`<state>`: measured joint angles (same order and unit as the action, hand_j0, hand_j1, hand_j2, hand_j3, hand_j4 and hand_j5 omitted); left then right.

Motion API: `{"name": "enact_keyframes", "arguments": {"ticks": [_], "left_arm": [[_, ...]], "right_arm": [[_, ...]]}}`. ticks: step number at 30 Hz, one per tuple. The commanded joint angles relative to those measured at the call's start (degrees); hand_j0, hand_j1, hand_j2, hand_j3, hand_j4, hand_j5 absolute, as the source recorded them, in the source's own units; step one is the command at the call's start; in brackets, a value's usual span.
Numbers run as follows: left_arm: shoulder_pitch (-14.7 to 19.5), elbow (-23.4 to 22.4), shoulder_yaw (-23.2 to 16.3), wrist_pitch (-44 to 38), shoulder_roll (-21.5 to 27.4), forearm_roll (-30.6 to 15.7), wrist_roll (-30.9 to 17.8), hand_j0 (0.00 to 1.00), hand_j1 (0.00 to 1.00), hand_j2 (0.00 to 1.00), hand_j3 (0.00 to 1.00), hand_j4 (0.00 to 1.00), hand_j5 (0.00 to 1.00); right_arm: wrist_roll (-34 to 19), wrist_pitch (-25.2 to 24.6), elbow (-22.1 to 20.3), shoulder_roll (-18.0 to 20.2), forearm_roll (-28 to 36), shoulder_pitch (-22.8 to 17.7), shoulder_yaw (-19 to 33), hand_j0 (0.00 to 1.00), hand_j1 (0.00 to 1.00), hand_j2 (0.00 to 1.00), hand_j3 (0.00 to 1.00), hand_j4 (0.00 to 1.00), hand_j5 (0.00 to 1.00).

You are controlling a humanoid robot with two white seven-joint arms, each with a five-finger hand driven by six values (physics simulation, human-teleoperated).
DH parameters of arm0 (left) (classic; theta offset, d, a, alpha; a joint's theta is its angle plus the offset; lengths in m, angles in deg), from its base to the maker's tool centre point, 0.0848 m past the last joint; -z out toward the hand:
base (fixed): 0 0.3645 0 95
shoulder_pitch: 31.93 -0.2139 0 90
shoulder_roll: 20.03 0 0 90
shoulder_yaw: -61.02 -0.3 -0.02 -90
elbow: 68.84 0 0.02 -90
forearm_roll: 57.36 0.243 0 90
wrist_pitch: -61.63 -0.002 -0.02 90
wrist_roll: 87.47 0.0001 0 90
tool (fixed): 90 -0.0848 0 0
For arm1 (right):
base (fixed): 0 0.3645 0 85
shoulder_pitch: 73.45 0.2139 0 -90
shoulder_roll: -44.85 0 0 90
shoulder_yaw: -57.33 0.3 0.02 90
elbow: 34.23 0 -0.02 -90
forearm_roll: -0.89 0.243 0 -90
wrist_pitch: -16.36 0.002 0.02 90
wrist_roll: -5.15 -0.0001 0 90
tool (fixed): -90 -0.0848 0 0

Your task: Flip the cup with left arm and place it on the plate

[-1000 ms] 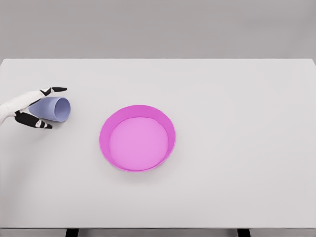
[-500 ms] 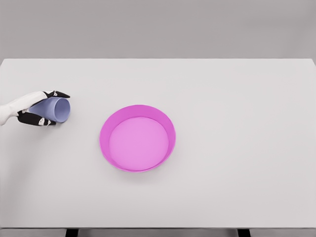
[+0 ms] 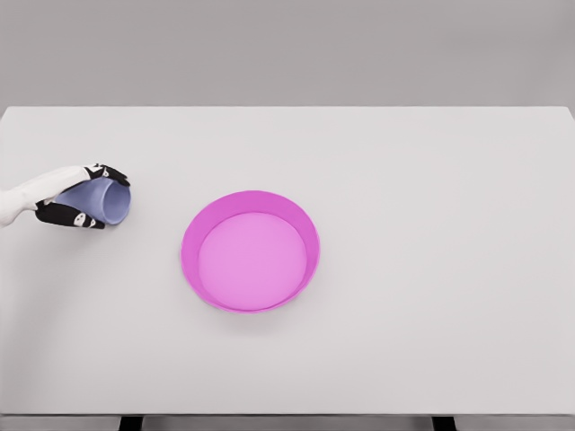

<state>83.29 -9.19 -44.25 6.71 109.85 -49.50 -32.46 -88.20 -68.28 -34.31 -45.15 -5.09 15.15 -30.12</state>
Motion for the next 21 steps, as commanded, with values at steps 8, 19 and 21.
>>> {"name": "enact_keyframes", "arguments": {"ticks": [8,19,21], "left_arm": [[-0.18,1.34,-0.11,-0.08,0.11,-3.73,0.01,0.66,0.66,0.66,0.66,0.66,0.66],[-0.18,2.57,-1.87,-0.08,0.28,-10.41,0.10,0.66,0.66,0.66,0.66,0.66,0.66],[-0.18,3.45,-2.93,-0.08,0.20,-11.64,0.10,0.66,0.66,0.66,0.66,0.66,0.66]], "right_arm": [[-0.08,0.00,0.00,0.00,0.01,0.09,0.00,1.00,1.00,1.00,1.00,1.00,1.00],[0.00,0.00,0.00,0.00,0.01,0.00,0.00,1.00,1.00,1.00,1.00,1.00,1.00],[0.00,0.00,0.00,0.00,0.01,0.00,0.00,1.00,1.00,1.00,1.00,1.00,1.00]]}}
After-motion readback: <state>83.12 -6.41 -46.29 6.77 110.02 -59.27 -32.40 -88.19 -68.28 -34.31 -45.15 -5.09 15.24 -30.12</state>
